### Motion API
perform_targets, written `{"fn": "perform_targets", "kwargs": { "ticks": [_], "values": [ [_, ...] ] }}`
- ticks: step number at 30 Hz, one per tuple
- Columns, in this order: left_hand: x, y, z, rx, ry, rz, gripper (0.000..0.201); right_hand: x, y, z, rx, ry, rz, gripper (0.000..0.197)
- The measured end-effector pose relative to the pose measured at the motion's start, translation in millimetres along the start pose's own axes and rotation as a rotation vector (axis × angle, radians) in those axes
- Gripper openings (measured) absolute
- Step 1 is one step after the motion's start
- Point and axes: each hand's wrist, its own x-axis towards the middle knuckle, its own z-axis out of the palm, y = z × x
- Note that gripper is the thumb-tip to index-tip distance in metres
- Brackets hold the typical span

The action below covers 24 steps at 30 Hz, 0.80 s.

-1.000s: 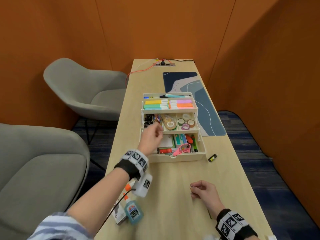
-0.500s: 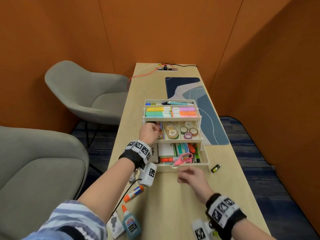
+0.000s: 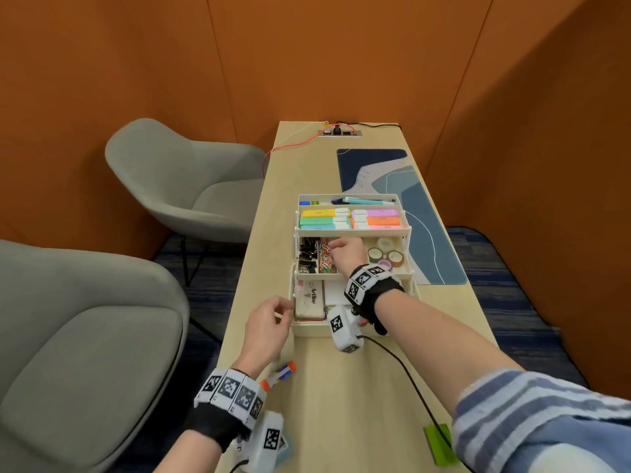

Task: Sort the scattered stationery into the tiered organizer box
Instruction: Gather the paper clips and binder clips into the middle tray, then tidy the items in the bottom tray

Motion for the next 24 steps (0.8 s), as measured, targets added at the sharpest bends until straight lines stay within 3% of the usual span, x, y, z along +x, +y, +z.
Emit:
{"fn": "perform_targets", "kwargs": {
  "ticks": [6,11,14,16,18,21,24],
  "values": [
    [-3.0,2.7,7.2,0.011,-0.049,0.052,0.016,-16.1,-1.9,-13.5,-0.073,-0.095,-0.151,0.041],
    [-9.8,8.6,19.1,0.04,-0.107,0.109,0.016,-43.4,-10.5,-36.2,-0.156,-0.157,-0.299,0.029],
    [-17.5,3.6,29.2,0.054,-0.168,0.137,0.017,-73.2,6.3,-64.6,-0.138,-0.274,-0.316,0.021],
    [-23.5,-2.0,35.8,0.106,-0.209,0.16,0.015,-101.5,34.1,-89.1,-0.108,-0.368,-0.26,0.017],
    [-28.6,-7.4,40.6,0.137,-0.257,0.16,0.014,-128.3,77.5,-111.7,-0.226,-0.408,-0.207,0.015],
    [-33.5,-13.5,45.9,0.141,-0.299,0.159,0.012,-163.6,165.0,-136.2,-0.674,-0.279,-0.125,0.024],
    [-37.9,-15.1,50.1,0.158,-0.318,0.145,0.013,-198.9,226.7,-146.8,-0.898,-0.16,0.073,0.053]
  ]
}}
